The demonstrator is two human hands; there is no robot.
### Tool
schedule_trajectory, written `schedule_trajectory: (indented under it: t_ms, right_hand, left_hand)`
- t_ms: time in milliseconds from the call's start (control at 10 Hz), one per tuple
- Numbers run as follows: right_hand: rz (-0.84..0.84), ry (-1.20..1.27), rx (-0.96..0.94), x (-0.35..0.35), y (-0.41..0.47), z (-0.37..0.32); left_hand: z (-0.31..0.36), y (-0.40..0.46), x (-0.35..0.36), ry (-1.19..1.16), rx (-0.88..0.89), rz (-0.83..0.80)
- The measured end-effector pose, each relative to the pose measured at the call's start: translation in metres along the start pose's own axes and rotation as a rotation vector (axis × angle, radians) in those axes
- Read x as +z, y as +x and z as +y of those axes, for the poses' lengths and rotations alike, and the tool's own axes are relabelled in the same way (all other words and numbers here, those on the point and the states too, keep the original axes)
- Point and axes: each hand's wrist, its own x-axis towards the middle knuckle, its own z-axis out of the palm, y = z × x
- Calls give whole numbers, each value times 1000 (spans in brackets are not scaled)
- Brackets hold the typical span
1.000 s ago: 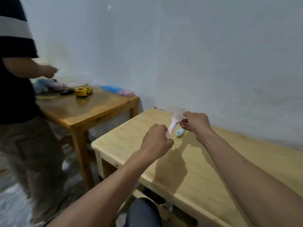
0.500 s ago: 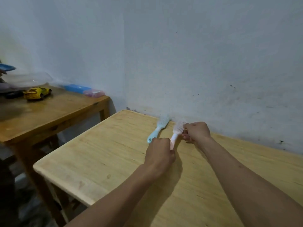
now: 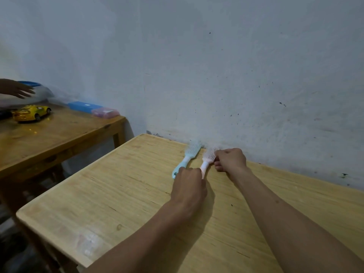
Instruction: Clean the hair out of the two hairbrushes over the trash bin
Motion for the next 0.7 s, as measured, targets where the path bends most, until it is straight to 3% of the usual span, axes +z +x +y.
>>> schedule_trajectory:
  t_ms: [500,600,700]
  right_hand:
    - [12,-2,-26,1,-2,5]
    - [-2,33,2,-2,-7,3]
    - [-13,127,42,-14,-18,3]
  left_hand:
    - [-9,2,7,7,-13,41]
    - [-4,0,0,-28,28,46]
    - [-12,-19,-9,-33,188,202]
